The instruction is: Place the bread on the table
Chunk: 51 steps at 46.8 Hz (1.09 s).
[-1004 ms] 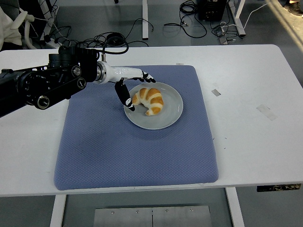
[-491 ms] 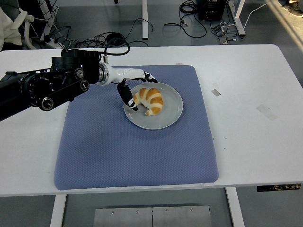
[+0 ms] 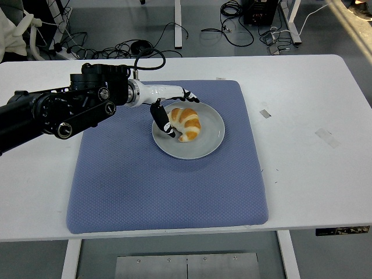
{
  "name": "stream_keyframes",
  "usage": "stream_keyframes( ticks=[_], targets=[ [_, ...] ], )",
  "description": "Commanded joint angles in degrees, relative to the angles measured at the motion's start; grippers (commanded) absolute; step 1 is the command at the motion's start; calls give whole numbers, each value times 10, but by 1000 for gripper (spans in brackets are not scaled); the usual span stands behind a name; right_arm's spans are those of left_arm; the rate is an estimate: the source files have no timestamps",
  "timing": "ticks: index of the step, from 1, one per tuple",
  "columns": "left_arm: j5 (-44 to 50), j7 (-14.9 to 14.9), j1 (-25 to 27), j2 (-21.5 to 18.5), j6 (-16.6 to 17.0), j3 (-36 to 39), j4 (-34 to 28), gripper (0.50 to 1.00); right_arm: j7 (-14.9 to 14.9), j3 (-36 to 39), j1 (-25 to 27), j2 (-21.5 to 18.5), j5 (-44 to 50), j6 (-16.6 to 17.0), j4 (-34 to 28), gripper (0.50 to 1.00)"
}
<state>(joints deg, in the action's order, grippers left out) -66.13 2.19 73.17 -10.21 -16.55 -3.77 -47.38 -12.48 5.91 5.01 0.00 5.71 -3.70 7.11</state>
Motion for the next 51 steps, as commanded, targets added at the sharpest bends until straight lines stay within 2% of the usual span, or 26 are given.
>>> stream_keyframes(
  ticks=[1,39,43,51],
  targets=[
    [0,1,0,2,0,1,0,930,1,0,0,0,0,0,0,1000],
    [-1,1,-9,8,1,2,14,875,0,1,0,0,0,0,0,1000],
    [-1,1,-9,8,1,2,15,854,0,0,0,0,0,0,0,1000],
    [-1,2,-12,8,1,3,15,774,0,0,0,0,0,0,0,1000]
  ],
)
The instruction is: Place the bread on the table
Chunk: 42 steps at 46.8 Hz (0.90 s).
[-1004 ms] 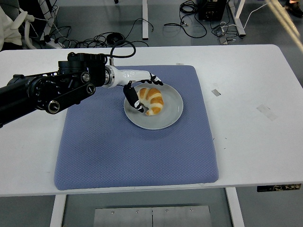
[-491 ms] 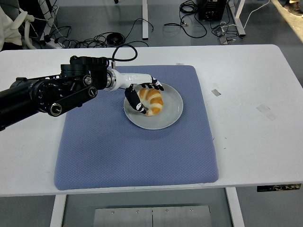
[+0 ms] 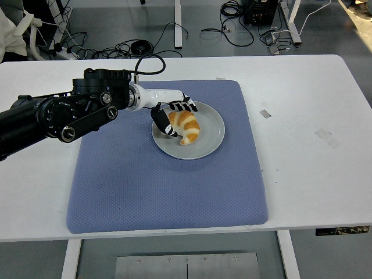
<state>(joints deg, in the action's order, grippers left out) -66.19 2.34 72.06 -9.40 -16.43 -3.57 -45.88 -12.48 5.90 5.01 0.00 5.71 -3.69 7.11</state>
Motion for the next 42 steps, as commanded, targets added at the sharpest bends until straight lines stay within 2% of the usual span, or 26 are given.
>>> stream_keyframes(
  ticks=[1,13,19,22,24,32,42],
  targets=[
    [0,0,-1,0,0,1,0,765,0,0,0,0,0,0,-1,1000],
    [0,0,-1,0,0,1,0,746,0,1,0,0,0,0,0,1000],
    [-1,0,-2,0,1,1,0,662,0,0,0,0,0,0,0,1000],
    [-2,0,-2,0,1,1,0,587,0,0,0,0,0,0,0,1000],
    [-3,0,-1,-1,1,1,0,500,0,0,0,0,0,0,0,1000],
    [-3,0,5,-6,2,0,1,500,0,0,0,0,0,0,0,1000],
    [13,0,28,-14,2,-10,37,500,0,0,0,0,0,0,0,1000]
  ],
)
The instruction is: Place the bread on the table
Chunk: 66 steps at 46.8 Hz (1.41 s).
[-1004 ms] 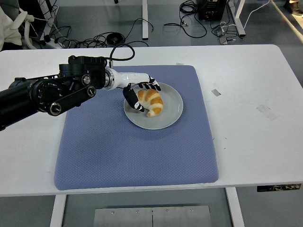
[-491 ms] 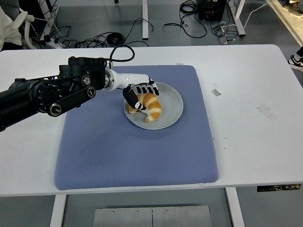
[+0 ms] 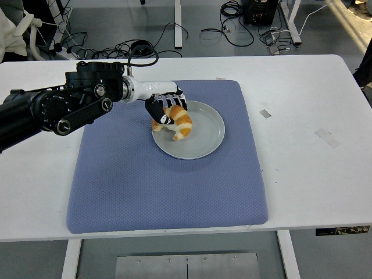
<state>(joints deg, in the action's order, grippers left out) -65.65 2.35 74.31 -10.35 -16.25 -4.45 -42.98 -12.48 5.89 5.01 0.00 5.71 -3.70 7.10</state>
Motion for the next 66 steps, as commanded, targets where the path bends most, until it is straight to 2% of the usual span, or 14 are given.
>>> stream_keyframes(
  ticks=[1,16,27,54,66],
  targets=[
    [11,0,8,-9,0,0,11,500,0,0,0,0,0,0,0,1000],
    [32,-2,2,-77,0,4,34,500,0,0,0,0,0,0,0,1000],
    [35,-4,-11,-99,0,2,52,500,0,0,0,0,0,0,0,1000],
    [93,-18,-26,-98,5,7,52,500,0,0,0,0,0,0,0,1000],
    [97,-50,-30,-99,10,6,52,500,0,0,0,0,0,0,0,1000]
  ],
)
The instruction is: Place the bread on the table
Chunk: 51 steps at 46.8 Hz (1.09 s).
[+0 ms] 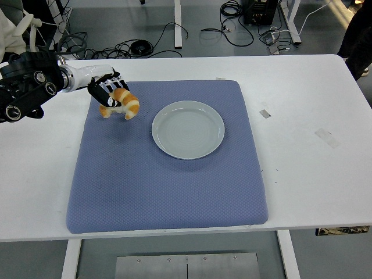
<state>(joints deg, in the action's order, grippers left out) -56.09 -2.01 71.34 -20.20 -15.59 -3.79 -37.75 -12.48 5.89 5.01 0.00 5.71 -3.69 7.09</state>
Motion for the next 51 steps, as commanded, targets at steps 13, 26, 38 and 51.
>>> stream_keyframes(
  ticks=[13,26,38,51],
  targets=[
    [0,-15,-8,5,16,1,0,500,0,0,0,0,0,0,0,1000],
    [0,-25,-15,12,29,1,0,500,0,1,0,0,0,0,0,1000],
    [2,-26,-15,13,31,0,0,500,0,0,0,0,0,0,0,1000],
    [37,-26,-16,17,62,1,0,924,0,0,0,0,0,0,0,1000]
  ],
)
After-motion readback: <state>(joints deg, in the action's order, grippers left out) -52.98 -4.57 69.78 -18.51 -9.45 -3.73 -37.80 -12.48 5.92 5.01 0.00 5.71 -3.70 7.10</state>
